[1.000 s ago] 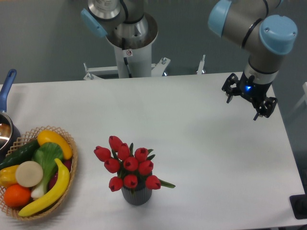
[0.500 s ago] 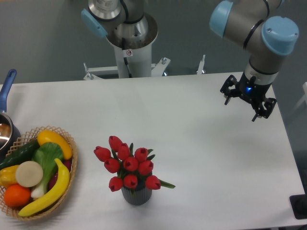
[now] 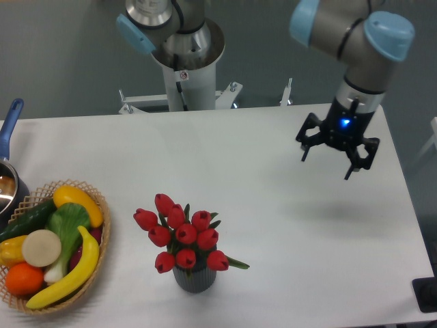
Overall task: Pick up the flowers from the vase
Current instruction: 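Move the open gripper toward the red tulip stems above the vase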
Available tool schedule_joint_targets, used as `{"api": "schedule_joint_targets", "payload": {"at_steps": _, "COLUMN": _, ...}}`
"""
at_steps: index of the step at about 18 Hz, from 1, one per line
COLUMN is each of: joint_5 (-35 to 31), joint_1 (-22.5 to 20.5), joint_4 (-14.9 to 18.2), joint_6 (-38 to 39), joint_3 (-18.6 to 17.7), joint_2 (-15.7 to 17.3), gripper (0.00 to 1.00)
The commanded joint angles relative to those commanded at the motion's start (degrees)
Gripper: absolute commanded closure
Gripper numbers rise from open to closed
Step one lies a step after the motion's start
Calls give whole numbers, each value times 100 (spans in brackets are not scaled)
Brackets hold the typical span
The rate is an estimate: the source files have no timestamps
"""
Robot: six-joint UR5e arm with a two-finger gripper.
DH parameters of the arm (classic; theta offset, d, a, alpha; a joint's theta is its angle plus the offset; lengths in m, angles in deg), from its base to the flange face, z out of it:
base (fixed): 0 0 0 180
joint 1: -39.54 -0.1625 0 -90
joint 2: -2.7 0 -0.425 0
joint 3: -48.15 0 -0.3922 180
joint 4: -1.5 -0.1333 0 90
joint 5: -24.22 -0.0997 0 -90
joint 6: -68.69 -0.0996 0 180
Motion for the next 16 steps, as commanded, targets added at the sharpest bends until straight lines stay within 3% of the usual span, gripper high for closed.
{"api": "schedule_joint_targets", "payload": {"at_steps": 5, "joint_5": 1248, "joint_1": 255, "joint_4": -430, "joint_6": 193, "joint_3": -361, "joint_2": 115, "gripper": 0}}
{"api": "schedule_joint_targets", "payload": {"at_steps": 16, "joint_5": 3060, "joint_1": 853, "joint_4": -598, "joint_6": 238, "joint_3": -327, "joint_2": -227, "gripper": 0}}
